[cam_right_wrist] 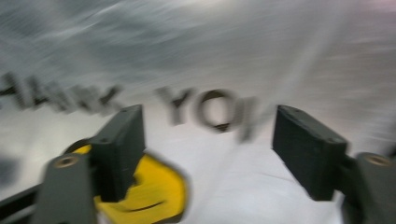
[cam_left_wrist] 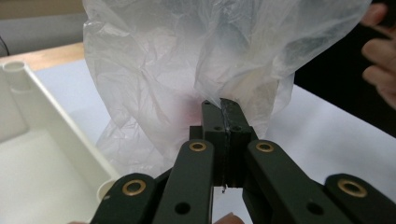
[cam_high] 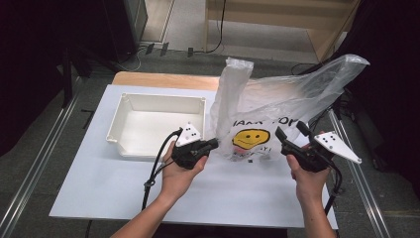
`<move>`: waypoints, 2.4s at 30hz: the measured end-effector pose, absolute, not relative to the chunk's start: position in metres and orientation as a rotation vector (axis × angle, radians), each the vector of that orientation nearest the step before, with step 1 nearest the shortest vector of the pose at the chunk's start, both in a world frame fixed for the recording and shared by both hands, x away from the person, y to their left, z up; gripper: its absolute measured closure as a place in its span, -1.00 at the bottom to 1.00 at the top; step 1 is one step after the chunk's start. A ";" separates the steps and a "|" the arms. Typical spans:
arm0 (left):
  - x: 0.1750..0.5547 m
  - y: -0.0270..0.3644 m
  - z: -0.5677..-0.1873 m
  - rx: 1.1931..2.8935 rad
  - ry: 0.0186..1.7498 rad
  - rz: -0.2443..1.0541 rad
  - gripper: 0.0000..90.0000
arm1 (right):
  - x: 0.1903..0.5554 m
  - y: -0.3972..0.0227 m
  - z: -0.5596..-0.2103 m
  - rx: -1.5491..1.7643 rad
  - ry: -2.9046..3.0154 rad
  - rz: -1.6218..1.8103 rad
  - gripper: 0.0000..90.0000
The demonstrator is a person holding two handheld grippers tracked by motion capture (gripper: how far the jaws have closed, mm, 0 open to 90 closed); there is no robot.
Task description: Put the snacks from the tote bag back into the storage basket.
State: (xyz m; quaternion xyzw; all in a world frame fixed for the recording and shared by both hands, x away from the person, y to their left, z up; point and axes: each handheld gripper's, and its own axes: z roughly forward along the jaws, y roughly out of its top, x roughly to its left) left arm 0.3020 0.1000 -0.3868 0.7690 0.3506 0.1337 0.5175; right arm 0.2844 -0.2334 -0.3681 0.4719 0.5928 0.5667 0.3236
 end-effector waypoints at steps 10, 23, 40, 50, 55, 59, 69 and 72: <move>0.308 0.106 -0.404 1.874 0.890 0.301 1.00 | 0.303 -0.245 -0.373 1.384 1.534 1.498 -0.95; 0.313 0.111 -0.422 1.893 0.940 0.279 1.00 | 0.326 -0.232 -0.399 1.320 1.782 1.656 0.00; 0.299 0.117 -0.382 1.649 0.863 0.319 -0.42 | 0.316 -0.186 -0.411 1.101 2.005 1.467 1.00; 0.288 0.111 -0.363 1.655 0.856 0.447 0.36 | 0.310 -0.171 -0.418 1.028 2.126 1.386 1.00; 0.301 0.115 -0.382 1.721 0.868 0.347 1.00 | 0.309 -0.175 -0.415 1.041 2.099 1.420 0.63; 0.306 0.112 -0.391 1.761 0.873 0.325 1.00 | 0.308 -0.184 -0.406 1.094 1.993 1.492 0.27; 0.309 0.095 -0.420 1.880 0.887 0.262 1.00 | 0.289 -0.178 -0.361 1.095 1.626 1.413 -0.66; 0.309 0.092 -0.424 1.902 0.878 0.244 1.00 | 0.291 -0.179 -0.358 1.094 1.624 1.447 -0.67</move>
